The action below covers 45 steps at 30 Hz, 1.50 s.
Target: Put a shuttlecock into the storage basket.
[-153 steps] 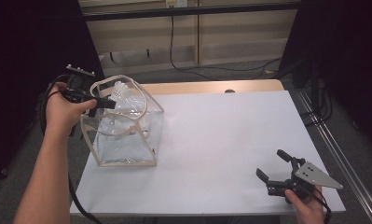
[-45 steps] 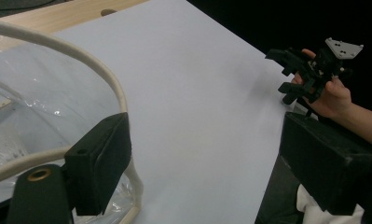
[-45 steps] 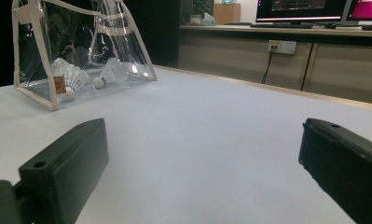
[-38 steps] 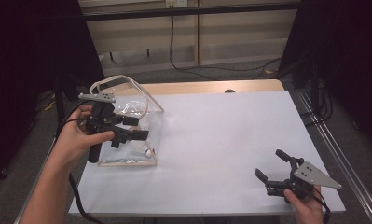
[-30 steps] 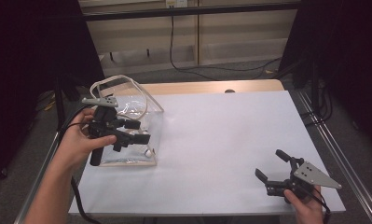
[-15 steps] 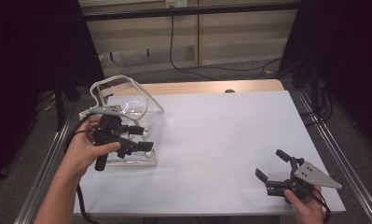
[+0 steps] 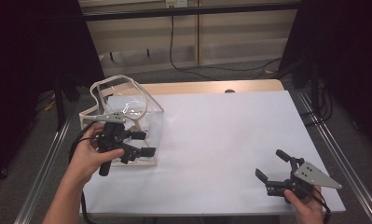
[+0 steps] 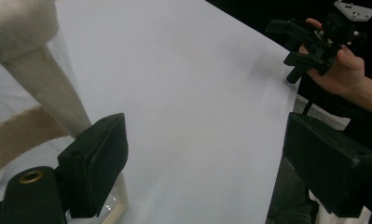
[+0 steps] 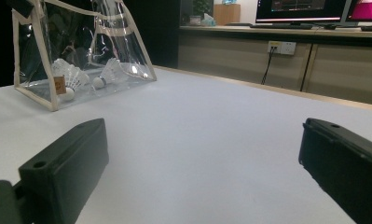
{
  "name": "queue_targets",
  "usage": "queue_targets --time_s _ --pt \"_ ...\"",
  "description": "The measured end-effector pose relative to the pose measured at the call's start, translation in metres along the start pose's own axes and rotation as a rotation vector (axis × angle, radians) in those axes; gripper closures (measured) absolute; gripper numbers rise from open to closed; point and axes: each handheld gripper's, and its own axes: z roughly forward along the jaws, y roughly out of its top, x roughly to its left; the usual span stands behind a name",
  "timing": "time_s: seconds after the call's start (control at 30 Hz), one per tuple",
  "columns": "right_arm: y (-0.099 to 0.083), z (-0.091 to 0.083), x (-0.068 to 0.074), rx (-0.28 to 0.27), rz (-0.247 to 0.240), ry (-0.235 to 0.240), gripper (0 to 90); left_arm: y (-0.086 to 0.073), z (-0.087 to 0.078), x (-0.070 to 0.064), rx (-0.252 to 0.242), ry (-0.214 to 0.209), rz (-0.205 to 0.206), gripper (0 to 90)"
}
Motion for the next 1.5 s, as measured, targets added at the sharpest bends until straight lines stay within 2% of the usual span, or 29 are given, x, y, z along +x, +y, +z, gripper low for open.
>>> queue_targets --time_s 0.97,1.5 --pt "0.0 0.0 0.0 -0.001 0.003 0.0 1.4 -0.025 0.016 0.0 -0.05 -0.014 0.007 14.5" --pt "0.0 0.0 0.0 -0.001 0.001 0.001 1.4 -0.04 0.026 0.003 -0.069 -0.019 -0.01 14.4"
